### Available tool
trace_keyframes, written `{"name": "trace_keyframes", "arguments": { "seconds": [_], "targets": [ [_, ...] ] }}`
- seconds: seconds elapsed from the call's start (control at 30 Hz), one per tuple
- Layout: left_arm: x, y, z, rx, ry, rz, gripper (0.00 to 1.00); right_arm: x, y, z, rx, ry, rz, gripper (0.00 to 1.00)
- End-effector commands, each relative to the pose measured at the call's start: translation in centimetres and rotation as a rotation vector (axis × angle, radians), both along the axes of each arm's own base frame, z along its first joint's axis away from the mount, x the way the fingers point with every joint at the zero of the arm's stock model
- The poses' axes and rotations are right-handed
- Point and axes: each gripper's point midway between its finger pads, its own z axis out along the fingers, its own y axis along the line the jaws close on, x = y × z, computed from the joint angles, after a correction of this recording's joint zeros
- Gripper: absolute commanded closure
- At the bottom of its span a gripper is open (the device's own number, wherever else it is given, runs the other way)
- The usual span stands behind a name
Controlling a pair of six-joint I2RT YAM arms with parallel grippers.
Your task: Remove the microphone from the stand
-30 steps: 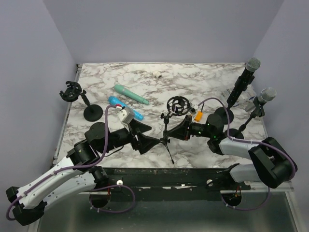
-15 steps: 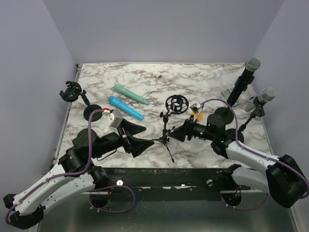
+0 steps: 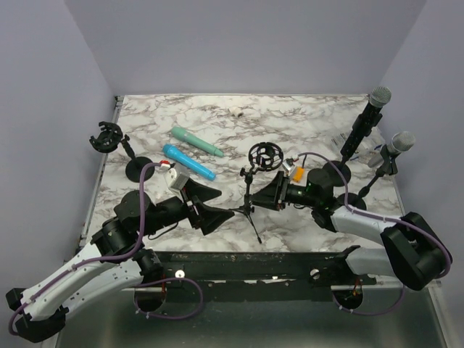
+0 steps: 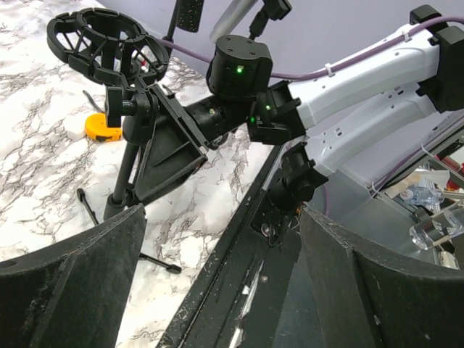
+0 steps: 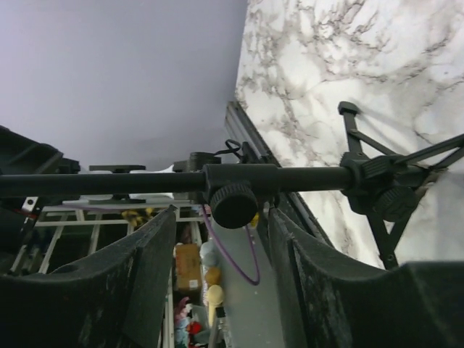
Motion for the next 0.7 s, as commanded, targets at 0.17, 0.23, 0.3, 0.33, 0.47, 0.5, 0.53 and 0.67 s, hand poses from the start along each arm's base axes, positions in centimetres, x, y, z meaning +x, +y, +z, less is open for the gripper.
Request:
{"name": "trace_keyframes", "arguments": {
  "seconds": [0.17, 0.23, 0.3, 0.33, 0.47, 0.5, 0.53, 0.67],
  "targets": [
    [-0.5, -0.3, -0.7, 0.019, 0.03, -0.03, 0.09, -0.2, 0.9, 2.3, 0.122, 0.034, 0.057, 0.5],
    [-0.5, -0.3, -0.6, 0.02, 0.027, -0.031, 0.09, 0.0, 0.8, 1.9, 0.111, 0.036, 0.047, 0.5],
    [-0.5, -0.3, -0.5, 0.019, 0.024, -0.031, 0.09, 0.3, 0.6, 1.3, 0.098, 0.049, 0.038, 0.5],
    [-0.5, -0.3, -0.5, 0.02, 0.023, -0.033, 0.09, 0.4, 0.5, 1.1, 0.095, 0.057, 0.034, 0.51],
    [-0.5, -0.4, -0.5, 0.023, 0.023, -0.038, 0.09, 0.4, 0.7, 0.7, 0.1, 0.072, 0.046, 0.6],
    [-0.5, -0.4, -0.6, 0.025, 0.024, -0.037, 0.09, 0.5, 0.7, 0.6, 0.103, 0.076, 0.048, 0.61],
    [-0.6, -0.4, -0.6, 0.025, 0.025, -0.039, 0.09, 0.5, 0.7, 0.5, 0.106, 0.078, 0.048, 0.62],
    [-0.6, -0.4, -0.6, 0.024, 0.023, -0.04, 0.09, 0.8, 0.7, 0.0, 0.103, 0.084, 0.052, 0.66]
  ]
}}
